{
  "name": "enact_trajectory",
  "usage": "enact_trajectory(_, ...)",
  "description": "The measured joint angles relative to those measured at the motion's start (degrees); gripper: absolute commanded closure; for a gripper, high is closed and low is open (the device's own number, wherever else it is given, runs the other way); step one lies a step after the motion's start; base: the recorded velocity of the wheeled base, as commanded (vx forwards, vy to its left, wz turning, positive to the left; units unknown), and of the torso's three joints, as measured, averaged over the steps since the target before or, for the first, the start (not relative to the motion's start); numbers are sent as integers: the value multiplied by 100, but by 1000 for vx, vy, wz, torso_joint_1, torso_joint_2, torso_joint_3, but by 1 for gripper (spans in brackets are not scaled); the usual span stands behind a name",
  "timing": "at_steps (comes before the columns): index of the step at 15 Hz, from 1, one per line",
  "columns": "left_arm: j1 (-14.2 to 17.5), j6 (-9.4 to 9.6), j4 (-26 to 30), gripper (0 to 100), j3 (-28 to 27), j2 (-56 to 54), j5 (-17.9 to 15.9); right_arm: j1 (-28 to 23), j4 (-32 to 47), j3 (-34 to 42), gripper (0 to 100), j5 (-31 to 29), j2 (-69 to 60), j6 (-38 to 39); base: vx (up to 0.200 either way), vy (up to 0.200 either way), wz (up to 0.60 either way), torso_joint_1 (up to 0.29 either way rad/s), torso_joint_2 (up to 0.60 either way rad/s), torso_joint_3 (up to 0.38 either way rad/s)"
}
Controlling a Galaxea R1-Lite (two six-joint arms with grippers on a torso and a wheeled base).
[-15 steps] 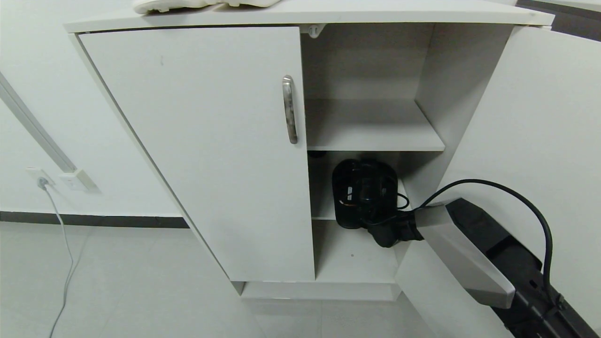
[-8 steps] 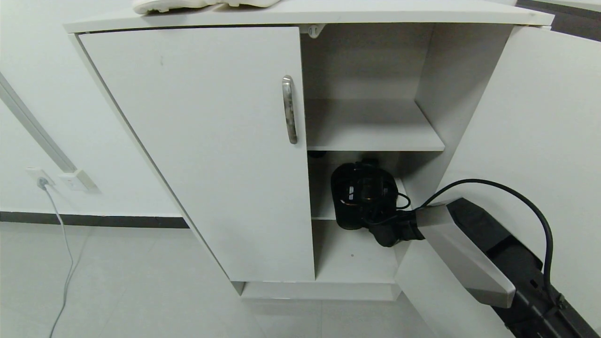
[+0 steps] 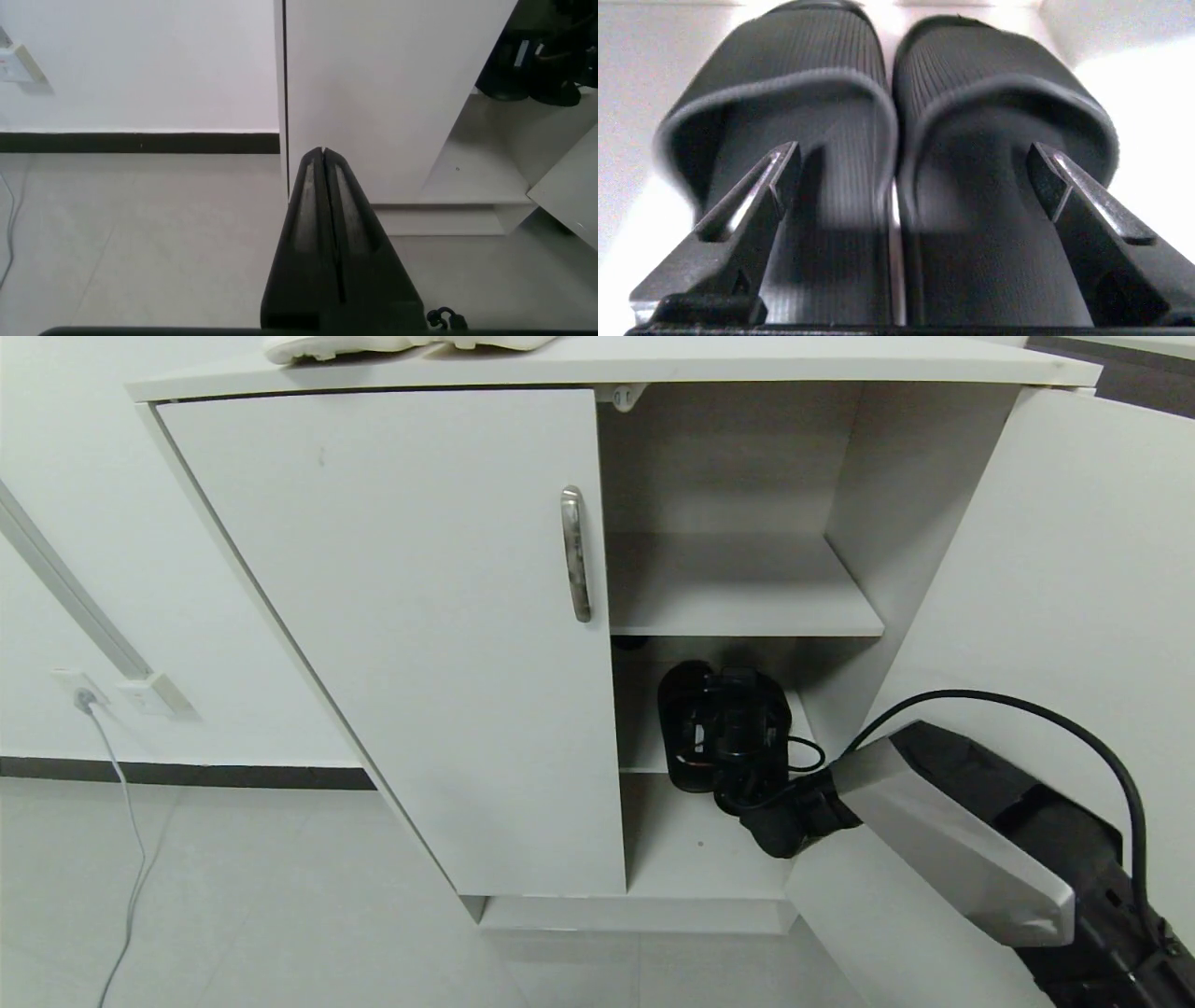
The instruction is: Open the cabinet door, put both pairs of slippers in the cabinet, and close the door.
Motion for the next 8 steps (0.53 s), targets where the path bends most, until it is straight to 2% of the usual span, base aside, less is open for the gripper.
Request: enact_trajectory(8, 2, 10, 0, 100, 0, 0, -23, 728, -1705, 3471, 0, -189, -1841, -16, 0, 0, 0, 0, 0, 0)
